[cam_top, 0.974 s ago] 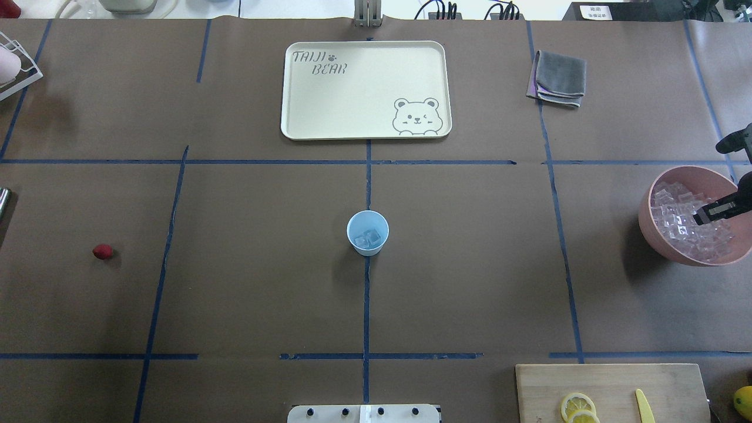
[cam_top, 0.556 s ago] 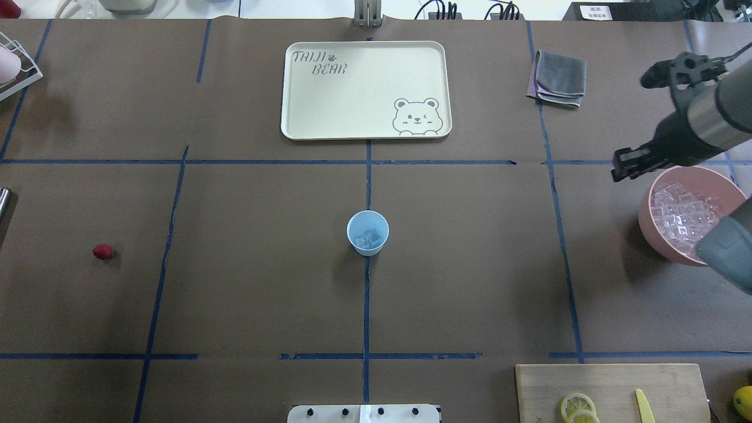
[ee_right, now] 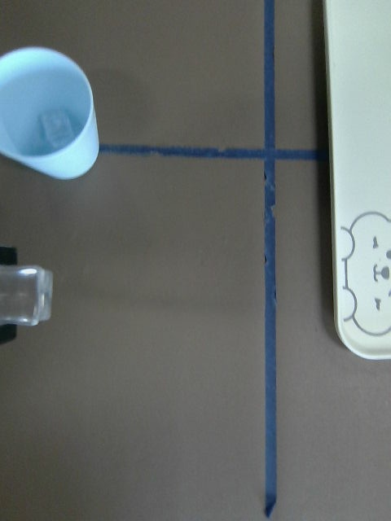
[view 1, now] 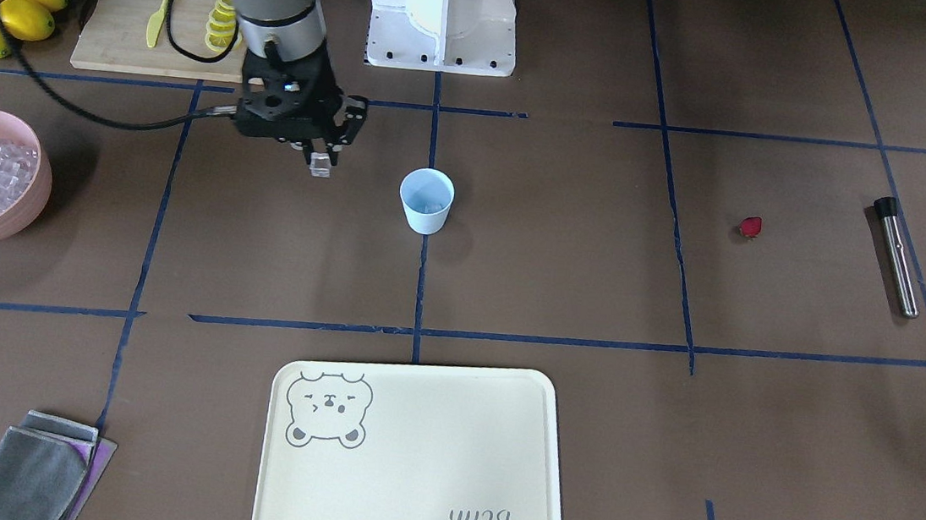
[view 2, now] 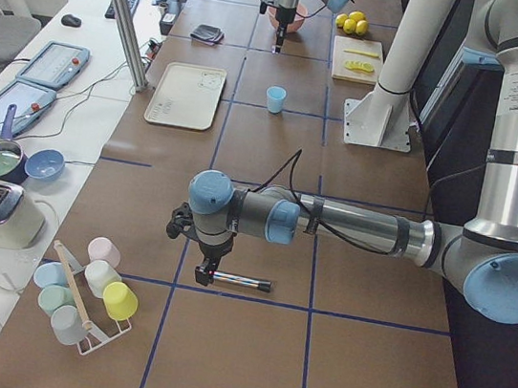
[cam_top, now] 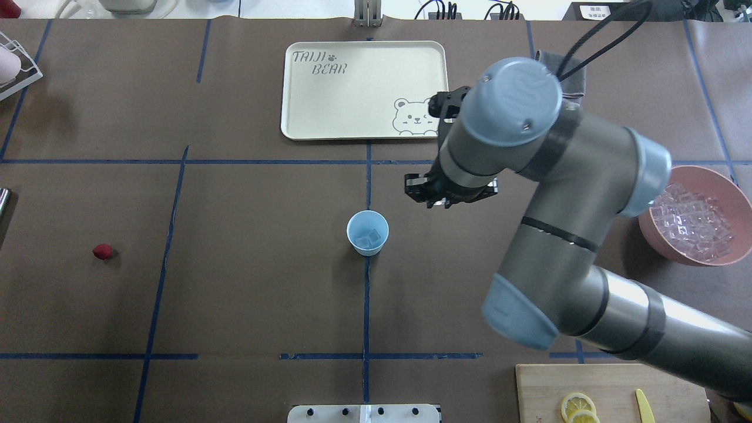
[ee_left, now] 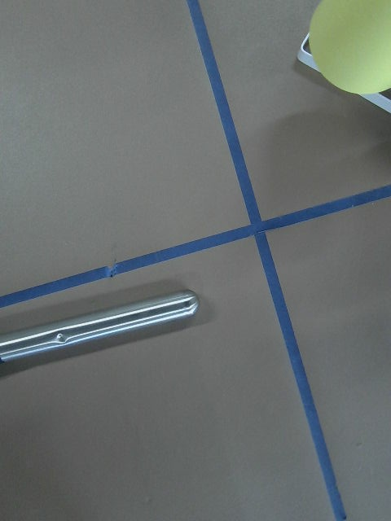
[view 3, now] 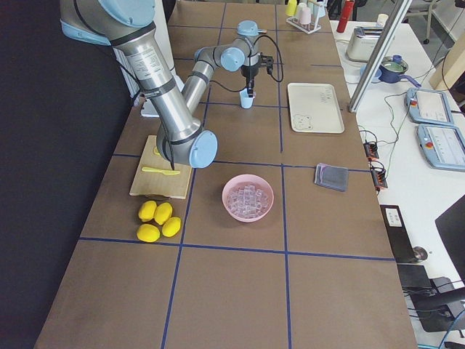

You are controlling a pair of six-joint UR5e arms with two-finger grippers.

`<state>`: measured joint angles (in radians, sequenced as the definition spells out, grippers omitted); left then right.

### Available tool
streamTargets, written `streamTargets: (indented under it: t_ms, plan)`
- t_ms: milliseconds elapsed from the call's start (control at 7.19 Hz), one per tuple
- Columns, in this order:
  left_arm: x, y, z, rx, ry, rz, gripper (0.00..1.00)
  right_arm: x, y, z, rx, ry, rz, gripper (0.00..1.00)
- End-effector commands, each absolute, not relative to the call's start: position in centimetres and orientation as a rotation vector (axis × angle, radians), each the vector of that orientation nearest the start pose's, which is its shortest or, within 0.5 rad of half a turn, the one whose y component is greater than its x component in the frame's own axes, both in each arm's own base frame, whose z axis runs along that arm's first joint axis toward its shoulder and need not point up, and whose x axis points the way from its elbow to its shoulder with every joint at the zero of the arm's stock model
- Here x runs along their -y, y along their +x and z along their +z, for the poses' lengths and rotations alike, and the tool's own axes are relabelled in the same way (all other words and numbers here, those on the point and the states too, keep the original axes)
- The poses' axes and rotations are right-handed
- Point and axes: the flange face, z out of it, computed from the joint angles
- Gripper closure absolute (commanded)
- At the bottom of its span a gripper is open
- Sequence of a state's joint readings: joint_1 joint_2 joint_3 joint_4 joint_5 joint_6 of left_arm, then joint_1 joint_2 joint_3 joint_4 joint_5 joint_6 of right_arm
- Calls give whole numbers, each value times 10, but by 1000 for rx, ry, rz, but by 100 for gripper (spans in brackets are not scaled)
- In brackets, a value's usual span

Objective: Mash ice and strawberries in cup
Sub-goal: 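Carry the ice cube with the right gripper over the cup, then release the ice cube from the right gripper into the cup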

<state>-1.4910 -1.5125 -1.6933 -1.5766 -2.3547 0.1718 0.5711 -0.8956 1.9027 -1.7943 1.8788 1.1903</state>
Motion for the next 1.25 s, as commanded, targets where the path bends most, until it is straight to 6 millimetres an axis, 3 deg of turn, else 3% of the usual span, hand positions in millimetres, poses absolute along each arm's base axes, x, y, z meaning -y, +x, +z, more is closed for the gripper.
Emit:
streamTargets:
  t_ms: [0, 139, 417, 556, 696, 835, 1113]
  plan:
    - [474, -25, 627, -782, 99, 264, 0, 393, -536, 118, 807, 88, 103, 99]
    - [474, -25, 630, -783, 93, 262, 0, 386, -551, 122, 787, 102, 99, 99]
    - [474, -25, 631, -783, 90, 261, 0, 389, -565, 134, 761, 96, 100, 97]
    - [474, -25, 631, -783, 89, 260, 0, 391, -567, 135, 773, 106, 86, 80]
    - [473, -25, 632, -783, 87, 260, 0, 394, -572, 137, 781, 113, 92, 9]
    - [474, -25, 631, -783, 89, 260, 0, 395, -574, 135, 790, 121, 93, 1]
    - [474, -25, 631, -783, 89, 260, 0, 397, -574, 133, 797, 124, 98, 1]
